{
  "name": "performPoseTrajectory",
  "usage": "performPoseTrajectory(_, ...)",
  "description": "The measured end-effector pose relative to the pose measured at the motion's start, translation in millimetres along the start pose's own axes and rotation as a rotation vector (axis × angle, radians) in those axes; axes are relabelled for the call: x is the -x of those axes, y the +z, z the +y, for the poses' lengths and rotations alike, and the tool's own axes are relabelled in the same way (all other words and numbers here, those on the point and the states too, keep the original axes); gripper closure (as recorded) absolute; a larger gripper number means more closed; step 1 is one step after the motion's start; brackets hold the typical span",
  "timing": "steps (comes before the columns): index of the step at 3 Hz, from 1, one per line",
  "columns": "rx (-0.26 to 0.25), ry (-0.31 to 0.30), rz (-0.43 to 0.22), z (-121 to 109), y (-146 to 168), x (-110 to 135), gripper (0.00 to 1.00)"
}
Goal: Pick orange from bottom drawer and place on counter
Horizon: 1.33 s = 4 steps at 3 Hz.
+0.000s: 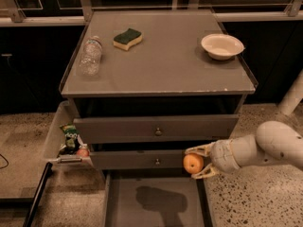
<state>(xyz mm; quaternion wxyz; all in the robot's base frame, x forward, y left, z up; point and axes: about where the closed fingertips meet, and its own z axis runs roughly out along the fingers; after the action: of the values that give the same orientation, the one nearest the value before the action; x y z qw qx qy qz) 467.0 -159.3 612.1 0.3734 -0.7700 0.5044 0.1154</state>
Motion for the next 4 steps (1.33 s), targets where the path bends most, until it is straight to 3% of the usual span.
performPoseTrajectory(1,-0.064,-0.059,0.019,-22,-49,36,1.00)
performPoseTrajectory(2,-0.062,-0.058,0.020,-18,-48,40,1.00)
performPoseTrajectory(3,-0.086,-0.101,-0.012,-36,-64,59,1.00)
performPoseTrajectory(4,-0.103,-0.162,-0.047,-77,-98,77,1.00)
